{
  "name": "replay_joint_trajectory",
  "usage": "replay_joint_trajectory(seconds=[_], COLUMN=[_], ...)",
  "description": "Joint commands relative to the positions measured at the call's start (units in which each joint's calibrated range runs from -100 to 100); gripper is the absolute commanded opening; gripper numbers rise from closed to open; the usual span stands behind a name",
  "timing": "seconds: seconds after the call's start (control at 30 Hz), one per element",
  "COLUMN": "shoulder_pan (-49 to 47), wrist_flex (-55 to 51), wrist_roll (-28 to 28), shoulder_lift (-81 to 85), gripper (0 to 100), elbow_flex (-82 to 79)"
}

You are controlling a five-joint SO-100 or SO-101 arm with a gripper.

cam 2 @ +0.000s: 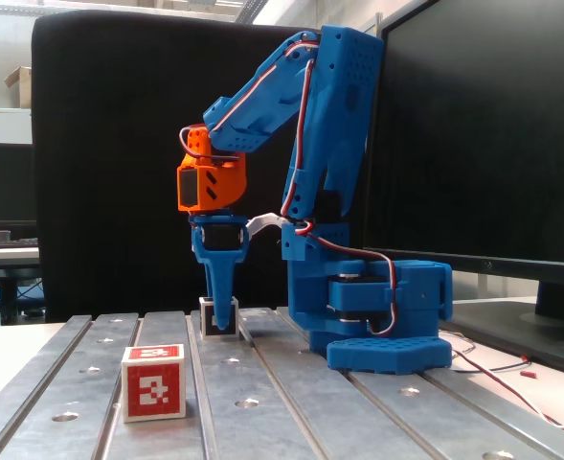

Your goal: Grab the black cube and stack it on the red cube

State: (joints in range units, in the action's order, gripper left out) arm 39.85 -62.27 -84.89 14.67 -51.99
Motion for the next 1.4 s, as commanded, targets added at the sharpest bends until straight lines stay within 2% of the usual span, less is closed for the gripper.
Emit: replay_joint_trajectory(seconds=[0.0,0.13,0.33,0.9,1.2,1.37], shoulder_pan=[0.8,1.2,1.2,0.6,-1.0,-3.6], wrist_flex=[0.3,0.3,0.2,-0.5,-14.0,-15.2], wrist_roll=[-0.6,-0.9,-1.0,-0.5,-0.4,2.5], shoulder_lift=[0.2,0.2,0.3,1.1,0.9,0.8], gripper=[24,23,17,17,17,16], elbow_flex=[0.1,0.4,0.4,1.7,14.3,18.1])
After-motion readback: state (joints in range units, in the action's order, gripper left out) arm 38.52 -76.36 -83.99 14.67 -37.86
